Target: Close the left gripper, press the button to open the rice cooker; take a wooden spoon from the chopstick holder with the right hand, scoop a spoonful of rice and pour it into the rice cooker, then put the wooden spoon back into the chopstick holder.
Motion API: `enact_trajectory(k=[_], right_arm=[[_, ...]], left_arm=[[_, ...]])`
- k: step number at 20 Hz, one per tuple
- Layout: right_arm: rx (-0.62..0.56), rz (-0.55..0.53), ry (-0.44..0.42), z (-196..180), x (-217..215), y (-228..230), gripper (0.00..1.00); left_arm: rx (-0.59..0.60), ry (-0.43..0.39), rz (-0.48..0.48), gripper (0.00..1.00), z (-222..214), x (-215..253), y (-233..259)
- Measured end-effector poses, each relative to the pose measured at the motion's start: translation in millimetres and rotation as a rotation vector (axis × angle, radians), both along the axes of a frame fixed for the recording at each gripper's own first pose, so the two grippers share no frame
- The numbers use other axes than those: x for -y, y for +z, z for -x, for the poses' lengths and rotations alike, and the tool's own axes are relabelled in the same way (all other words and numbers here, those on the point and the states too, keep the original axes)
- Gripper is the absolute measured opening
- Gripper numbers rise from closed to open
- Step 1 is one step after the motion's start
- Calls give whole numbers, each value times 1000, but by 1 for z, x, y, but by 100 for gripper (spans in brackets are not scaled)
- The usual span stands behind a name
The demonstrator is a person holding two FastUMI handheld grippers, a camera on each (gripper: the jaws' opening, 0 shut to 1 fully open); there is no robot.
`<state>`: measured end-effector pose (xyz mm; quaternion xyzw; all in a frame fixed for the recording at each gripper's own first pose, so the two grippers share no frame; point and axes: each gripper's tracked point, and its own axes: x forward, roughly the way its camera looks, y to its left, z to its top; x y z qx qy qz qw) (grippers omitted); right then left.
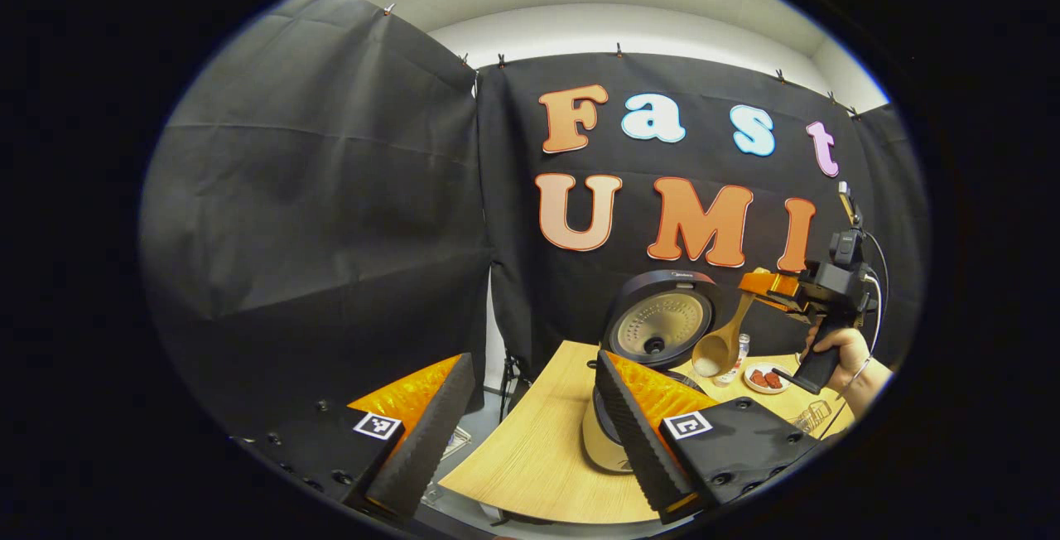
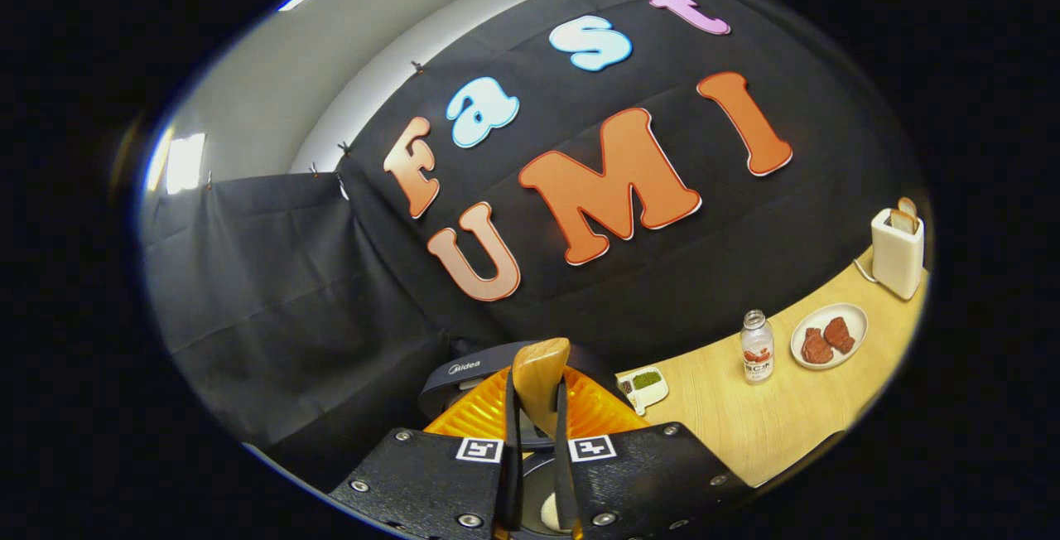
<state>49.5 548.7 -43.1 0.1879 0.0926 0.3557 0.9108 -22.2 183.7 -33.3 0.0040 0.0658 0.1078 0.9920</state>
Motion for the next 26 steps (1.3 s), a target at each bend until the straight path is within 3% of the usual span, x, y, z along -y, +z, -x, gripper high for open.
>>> enact_trajectory(k=[14, 20, 23, 26], right_arm=[[224, 172, 139, 39, -29, -16, 14], [326, 236, 155, 49, -30, -21, 15], [272, 204, 151, 48, -24, -22, 10], [173, 123, 141, 41, -4, -16, 14]], left_arm=[[-10, 24, 2, 100, 16, -12, 1], [-7, 22, -7, 100, 21, -7, 4], [-3, 17, -8, 99, 21, -3, 5], [5, 12, -13, 99, 24, 1, 11]])
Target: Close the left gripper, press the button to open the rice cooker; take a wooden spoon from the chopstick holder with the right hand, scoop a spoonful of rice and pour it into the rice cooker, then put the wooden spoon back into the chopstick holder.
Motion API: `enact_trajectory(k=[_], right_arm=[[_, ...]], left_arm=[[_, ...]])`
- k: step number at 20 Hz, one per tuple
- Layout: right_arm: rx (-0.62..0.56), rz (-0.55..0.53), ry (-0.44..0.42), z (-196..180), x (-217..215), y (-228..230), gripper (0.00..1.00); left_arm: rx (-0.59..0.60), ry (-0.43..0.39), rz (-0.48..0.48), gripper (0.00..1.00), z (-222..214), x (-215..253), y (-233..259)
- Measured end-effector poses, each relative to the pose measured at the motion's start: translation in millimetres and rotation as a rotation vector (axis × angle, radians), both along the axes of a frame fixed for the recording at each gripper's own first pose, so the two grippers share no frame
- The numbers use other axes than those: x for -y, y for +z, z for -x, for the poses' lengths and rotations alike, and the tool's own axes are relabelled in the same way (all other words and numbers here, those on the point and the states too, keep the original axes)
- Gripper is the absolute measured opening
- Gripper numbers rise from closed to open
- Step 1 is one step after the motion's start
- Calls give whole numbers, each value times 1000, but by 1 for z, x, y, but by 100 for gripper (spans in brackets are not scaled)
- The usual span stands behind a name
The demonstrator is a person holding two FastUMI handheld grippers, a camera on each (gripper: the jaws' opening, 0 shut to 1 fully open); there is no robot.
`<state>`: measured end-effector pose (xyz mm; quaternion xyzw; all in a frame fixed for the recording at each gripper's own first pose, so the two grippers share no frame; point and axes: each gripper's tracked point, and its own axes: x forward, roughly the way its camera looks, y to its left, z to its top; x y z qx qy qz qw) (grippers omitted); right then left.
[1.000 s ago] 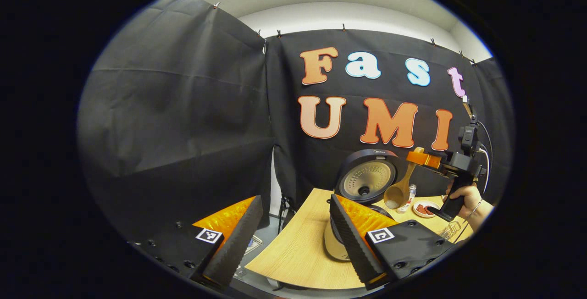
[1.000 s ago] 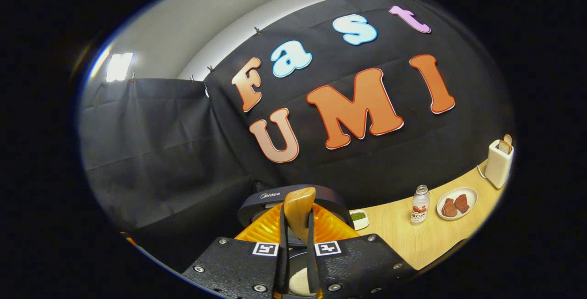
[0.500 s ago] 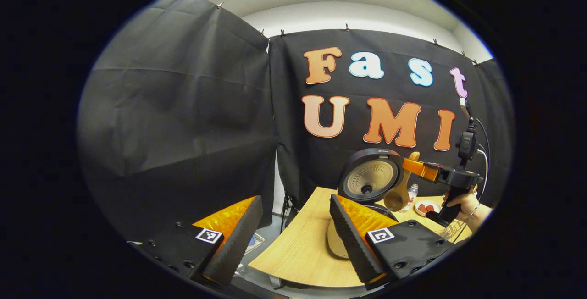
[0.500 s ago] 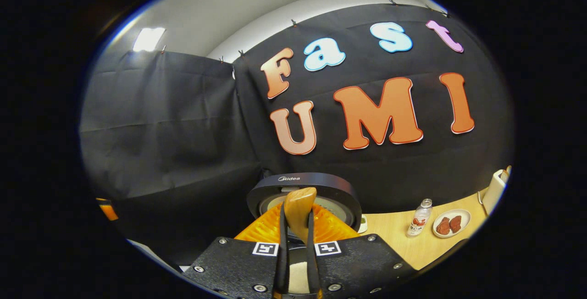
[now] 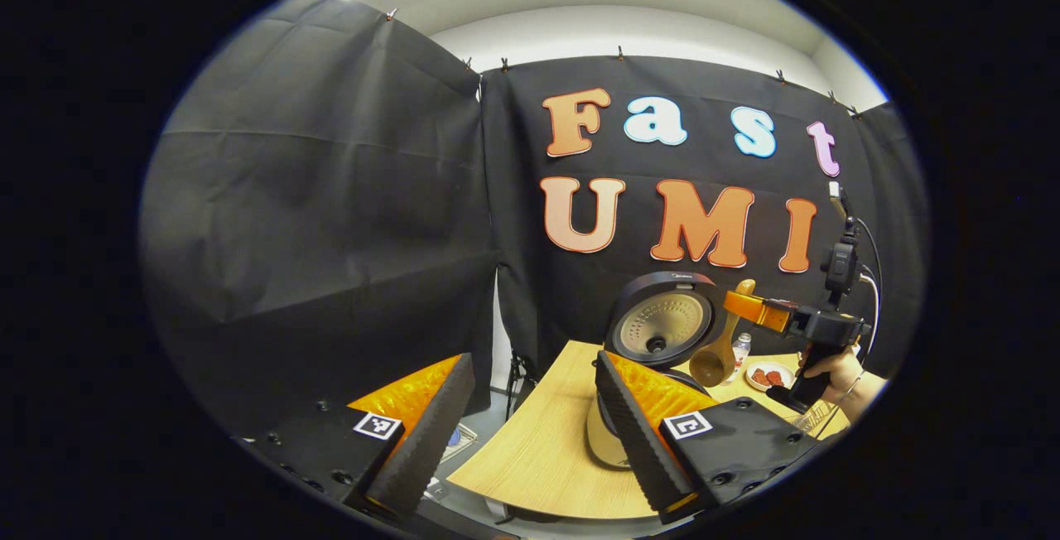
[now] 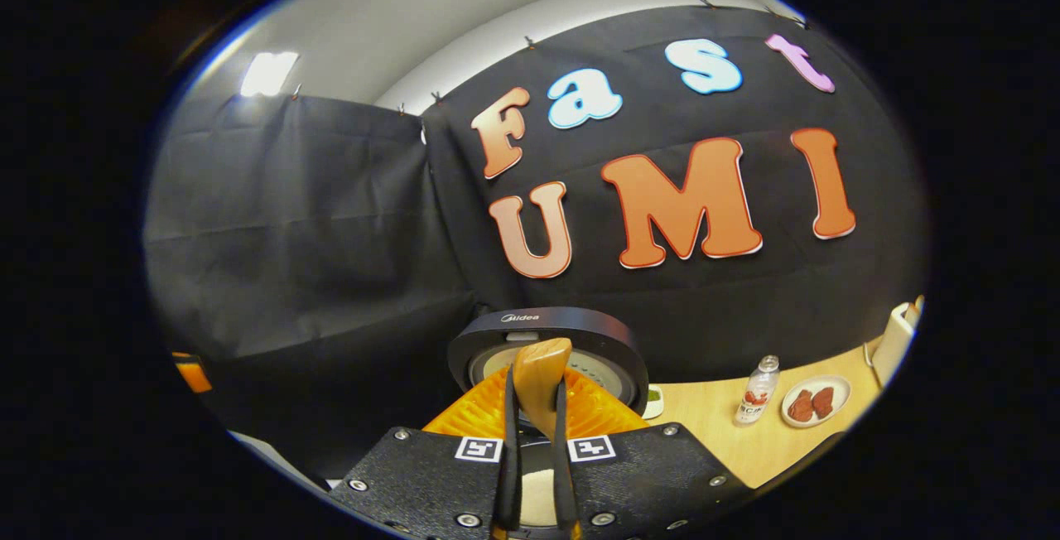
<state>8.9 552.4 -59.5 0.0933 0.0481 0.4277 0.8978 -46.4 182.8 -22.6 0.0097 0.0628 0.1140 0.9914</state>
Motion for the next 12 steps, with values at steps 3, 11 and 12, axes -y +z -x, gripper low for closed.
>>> enact_trajectory(k=[3, 11, 12], right_arm=[[-45, -47, -53, -18, 40, 11, 14], [-100, -112, -302, -77, 194, 13, 14], [-108, -114, -335, -82, 213, 10, 14]], left_arm=[[10, -10, 10, 98, -4, 8, 0], [22, -89, 12, 99, -34, 49, 1], [21, -98, 10, 99, -38, 55, 1]])
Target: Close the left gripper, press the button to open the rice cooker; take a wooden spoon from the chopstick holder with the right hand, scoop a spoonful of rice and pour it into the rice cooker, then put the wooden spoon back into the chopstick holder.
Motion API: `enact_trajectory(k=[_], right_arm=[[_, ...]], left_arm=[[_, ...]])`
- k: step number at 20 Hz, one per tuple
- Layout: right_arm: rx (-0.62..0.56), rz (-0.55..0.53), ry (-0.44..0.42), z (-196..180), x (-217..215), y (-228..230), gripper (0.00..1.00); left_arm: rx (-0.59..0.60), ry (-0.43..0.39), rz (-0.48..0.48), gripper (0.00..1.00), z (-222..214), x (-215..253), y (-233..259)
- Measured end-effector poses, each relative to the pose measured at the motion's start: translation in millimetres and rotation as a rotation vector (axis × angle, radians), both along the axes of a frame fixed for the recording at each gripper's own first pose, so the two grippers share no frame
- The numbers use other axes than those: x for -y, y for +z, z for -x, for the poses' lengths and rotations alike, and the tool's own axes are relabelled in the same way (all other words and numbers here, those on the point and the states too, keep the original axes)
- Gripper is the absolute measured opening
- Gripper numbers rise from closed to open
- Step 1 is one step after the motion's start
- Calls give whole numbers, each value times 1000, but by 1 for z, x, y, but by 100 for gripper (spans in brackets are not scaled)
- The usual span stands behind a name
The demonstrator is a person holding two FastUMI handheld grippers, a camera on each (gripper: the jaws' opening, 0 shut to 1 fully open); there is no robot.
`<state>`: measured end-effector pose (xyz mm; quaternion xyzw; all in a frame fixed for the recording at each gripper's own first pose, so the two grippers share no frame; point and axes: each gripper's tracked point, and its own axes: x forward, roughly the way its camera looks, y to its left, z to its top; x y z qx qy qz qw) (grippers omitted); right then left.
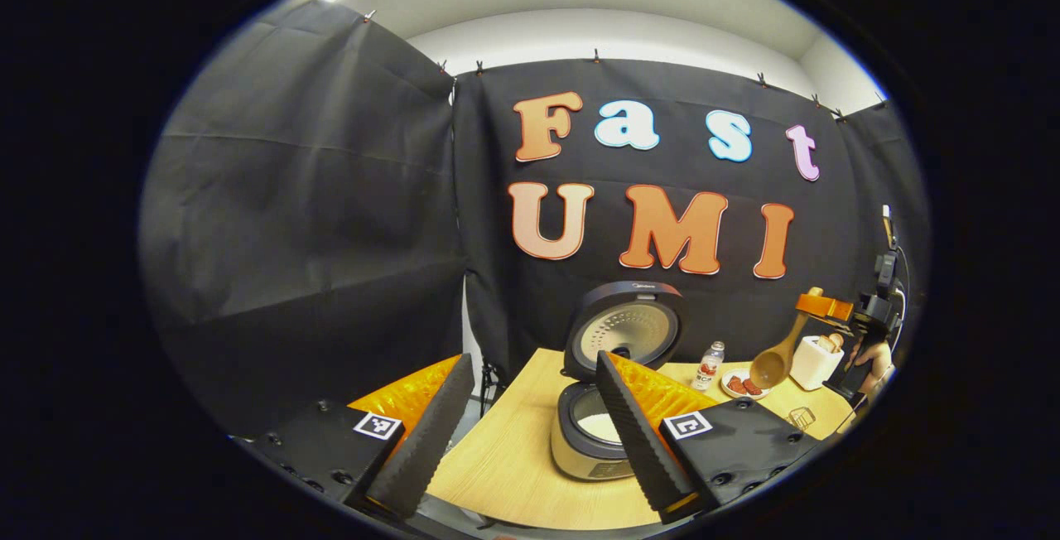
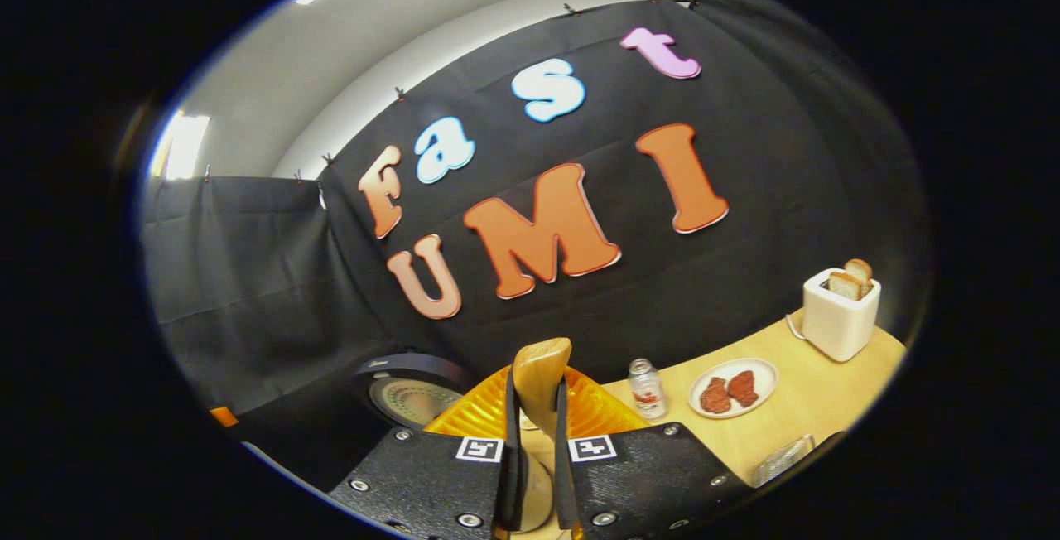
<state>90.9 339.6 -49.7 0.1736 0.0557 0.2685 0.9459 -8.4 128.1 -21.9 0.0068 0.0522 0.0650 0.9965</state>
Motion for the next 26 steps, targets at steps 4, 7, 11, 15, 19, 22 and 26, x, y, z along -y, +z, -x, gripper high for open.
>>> enact_trajectory(k=[4, 7, 11, 15, 19, 22, 26], right_arm=[[-40, -10, -120, -21, 72, -18, 14], [-73, -7, -197, -30, 115, -36, 14], [-116, 6, -288, -38, 161, -69, 14], [-164, 20, -351, -50, 192, -107, 14], [-227, 27, -373, -61, 201, -148, 15], [-263, 38, -364, -68, 197, -174, 15], [-337, -13, -354, -75, 195, -203, 15]], left_arm=[[-1, -26, -6, 98, -14, 17, -2], [2, -30, -4, 98, -22, 26, -4], [0, -23, -13, 100, -26, 31, -6], [-8, -5, -29, 98, -26, 36, -7], [-16, 7, -33, 98, -27, 45, -10], [-19, 22, -35, 99, -27, 52, -12], [-28, 31, -44, 100, -31, 58, -15]])
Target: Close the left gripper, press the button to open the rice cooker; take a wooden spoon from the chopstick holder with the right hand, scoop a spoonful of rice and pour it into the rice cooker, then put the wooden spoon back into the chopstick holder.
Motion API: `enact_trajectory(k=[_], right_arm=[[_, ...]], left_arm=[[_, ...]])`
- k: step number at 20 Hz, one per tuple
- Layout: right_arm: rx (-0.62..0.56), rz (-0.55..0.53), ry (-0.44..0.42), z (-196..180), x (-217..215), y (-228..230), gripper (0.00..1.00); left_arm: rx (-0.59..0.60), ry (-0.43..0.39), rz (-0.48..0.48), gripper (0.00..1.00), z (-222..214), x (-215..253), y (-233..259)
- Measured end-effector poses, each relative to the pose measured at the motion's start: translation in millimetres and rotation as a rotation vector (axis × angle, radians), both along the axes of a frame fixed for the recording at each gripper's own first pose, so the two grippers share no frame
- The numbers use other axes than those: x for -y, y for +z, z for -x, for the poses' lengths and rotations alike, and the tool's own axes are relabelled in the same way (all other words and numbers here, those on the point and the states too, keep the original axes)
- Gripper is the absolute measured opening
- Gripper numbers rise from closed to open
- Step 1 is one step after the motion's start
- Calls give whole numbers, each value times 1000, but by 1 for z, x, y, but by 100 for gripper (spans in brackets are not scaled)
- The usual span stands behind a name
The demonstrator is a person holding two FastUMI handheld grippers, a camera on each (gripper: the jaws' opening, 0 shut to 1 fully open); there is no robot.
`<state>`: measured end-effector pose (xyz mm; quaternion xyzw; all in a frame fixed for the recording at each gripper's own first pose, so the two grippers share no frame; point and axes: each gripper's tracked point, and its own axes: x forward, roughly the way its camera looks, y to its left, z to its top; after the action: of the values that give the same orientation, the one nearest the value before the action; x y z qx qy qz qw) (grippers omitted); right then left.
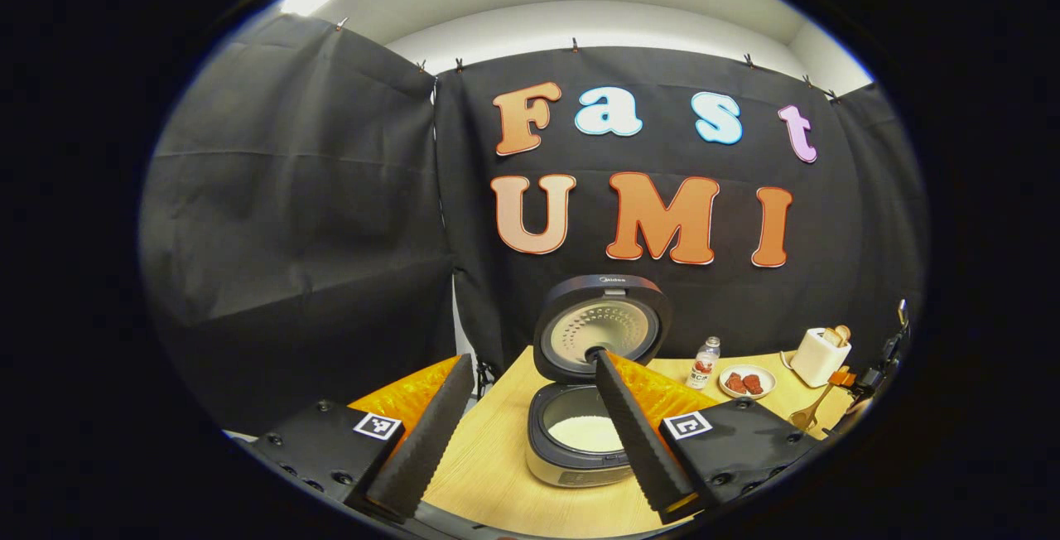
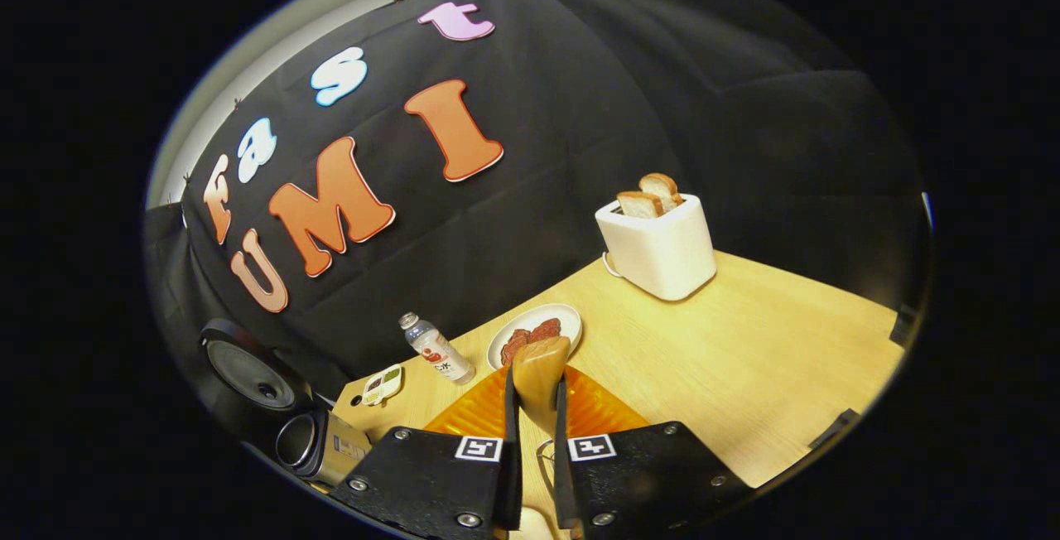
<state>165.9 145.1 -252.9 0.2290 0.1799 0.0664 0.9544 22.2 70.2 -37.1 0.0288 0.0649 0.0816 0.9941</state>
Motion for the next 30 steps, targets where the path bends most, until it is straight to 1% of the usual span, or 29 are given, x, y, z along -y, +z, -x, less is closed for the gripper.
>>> enact_trajectory(k=[2, 4, 5, 6, 8, 10, 11, 12, 13, 14, 15, 17, 19, 21, 24, 26, 27, 28, 30], right_arm=[[-20, -17, -5, -4, 1, -12, 15], [-27, -41, 9, 0, 2, -16, 16], [-31, -43, -1, -1, 5, -15, 19], [-39, -49, -4, -2, 8, -17, 20], [-69, -42, -27, 0, 20, -18, 24], [-85, 4, -59, 0, 40, -20, 37], [-94, 25, -64, 4, 48, -19, 52], [-98, 47, -71, 6, 58, -12, 58], [-96, 74, -83, 6, 69, -8, 68], [-85, 102, -90, 8, 80, 2, 72], [-73, 127, -94, 9, 88, 14, 83], [-43, 179, -105, 12, 104, 42, 94], [6, 226, -110, 15, 114, 76, 95], [46, 272, -102, 19, 116, 106, 94], [96, 324, -67, 27, 108, 145, 94], [124, 359, -59, 32, 106, 167, 95], [138, 369, -54, 35, 105, 175, 95], [150, 376, -55, 39, 103, 183, 94], [173, 385, -54, 43, 101, 194, 94]], left_arm=[[-3, 2, 3, 99, -4, 2, 0], [-7, 4, 14, 98, -10, 3, 0], [-6, -3, 19, 98, -14, 5, 1], [4, -21, 22, 97, -18, 10, 5], [23, -30, 28, 99, -28, 15, 14], [29, -51, 36, 98, -41, 22, 20], [35, -66, 41, 97, -49, 26, 25], [41, -81, 43, 97, -58, 31, 32], [47, -94, 41, 97, -67, 32, 37], [46, -106, 38, 97, -77, 35, 43], [41, -122, 35, 97, -88, 39, 47], [45, -147, 26, 97, -116, 46, 62], [51, -178, 11, 97, -148, 57, 73], [55, -188, -4, 97, -183, 65, 84], [21, -212, -4, 97, -243, 80, 80], [-13, -221, 20, 96, -277, 85, 69], [-47, -207, 24, 97, -292, 85, 57], [-77, -200, 6, 99, -304, 85, 44], [-130, -189, -33, 100, -318, 83, 20]])
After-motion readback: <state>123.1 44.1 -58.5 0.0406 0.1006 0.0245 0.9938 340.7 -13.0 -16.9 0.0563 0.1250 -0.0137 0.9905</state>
